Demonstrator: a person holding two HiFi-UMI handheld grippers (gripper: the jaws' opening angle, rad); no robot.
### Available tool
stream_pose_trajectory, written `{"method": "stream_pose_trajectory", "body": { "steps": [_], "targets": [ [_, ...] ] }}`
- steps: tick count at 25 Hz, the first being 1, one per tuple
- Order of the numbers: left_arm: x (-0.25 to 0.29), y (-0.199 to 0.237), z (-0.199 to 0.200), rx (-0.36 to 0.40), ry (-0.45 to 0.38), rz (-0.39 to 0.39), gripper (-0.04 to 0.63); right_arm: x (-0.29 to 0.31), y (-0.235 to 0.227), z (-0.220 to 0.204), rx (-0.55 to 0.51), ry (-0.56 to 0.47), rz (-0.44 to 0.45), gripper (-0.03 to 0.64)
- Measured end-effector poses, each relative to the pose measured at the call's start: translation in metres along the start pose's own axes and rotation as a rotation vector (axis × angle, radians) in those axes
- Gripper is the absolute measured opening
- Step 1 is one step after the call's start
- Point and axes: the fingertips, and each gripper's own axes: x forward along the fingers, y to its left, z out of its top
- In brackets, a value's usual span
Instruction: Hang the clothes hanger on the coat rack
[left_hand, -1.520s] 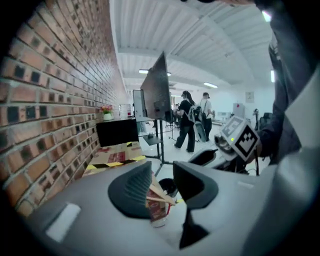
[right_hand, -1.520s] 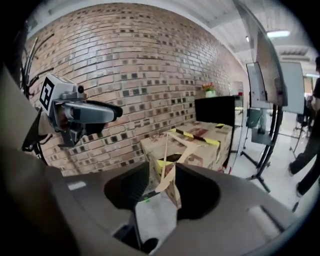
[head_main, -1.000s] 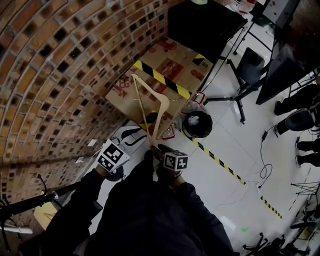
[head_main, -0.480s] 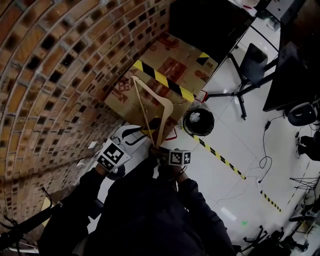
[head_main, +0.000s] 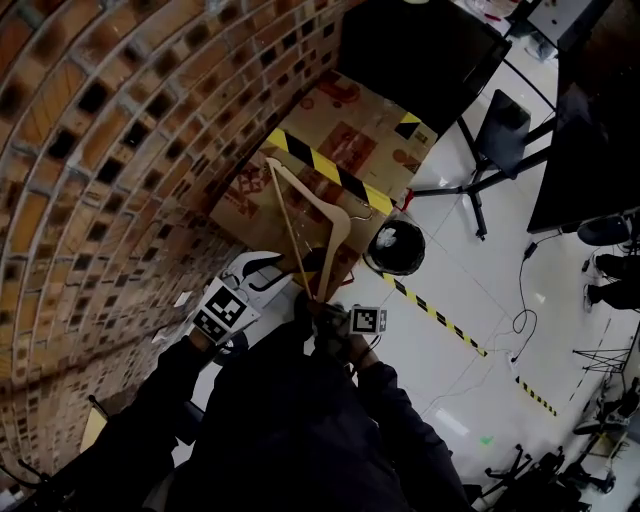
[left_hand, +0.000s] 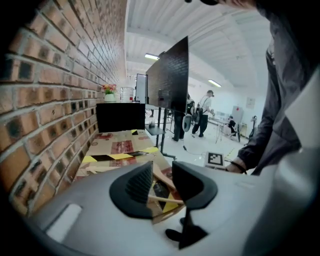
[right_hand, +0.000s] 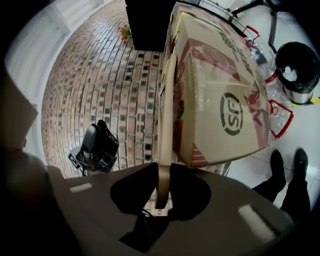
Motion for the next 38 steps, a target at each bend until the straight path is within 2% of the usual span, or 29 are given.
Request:
{"method": "stream_pose_trajectory", "body": {
  "steps": [4, 9, 13, 18, 22, 27, 29, 33, 38],
  "targets": [
    [-0.004, 0.012, 0.0, -0.029, -0.018, -0.005, 0.121, -0.014, 0.025, 0.005, -0.046, -0.004, -0.029, 0.061],
    [-0.011, 0.024, -0.006, -0.071, -0.042, 0.011, 0.12, -0.037, 0.045, 0.017, -0.219, 0.015, -0.152, 0.051],
    [-0.012, 0.033, -0.009, -0.125, -0.086, 0.063, 0.117, -0.058, 0.059, 0.032, -0.378, 0.118, -0.221, 0.051],
    [-0.025, 0.037, -0.017, -0.173, -0.128, 0.163, 0.117, -0.064, 0.077, 0.035, -0.475, 0.241, -0.199, 0.051],
    [-0.049, 0.042, -0.023, -0.211, -0.142, 0.294, 0.117, -0.061, 0.104, 0.044, -0.558, 0.367, -0.127, 0.049],
    [-0.088, 0.029, -0.034, -0.298, -0.161, 0.526, 0.117, -0.056, 0.137, 0.056, -0.719, 0.562, -0.006, 0.049],
    [-0.105, 0.012, -0.041, -0.344, -0.164, 0.635, 0.117, -0.052, 0.148, 0.056, -0.757, 0.643, 0.06, 0.049],
    [-0.145, -0.038, -0.054, -0.435, -0.16, 0.906, 0.117, -0.028, 0.168, 0.045, -0.808, 0.86, 0.24, 0.049],
    [-0.189, -0.108, -0.069, -0.533, -0.177, 1.117, 0.117, -0.01, 0.196, 0.006, -0.845, 1.029, 0.36, 0.049]
  ]
}}
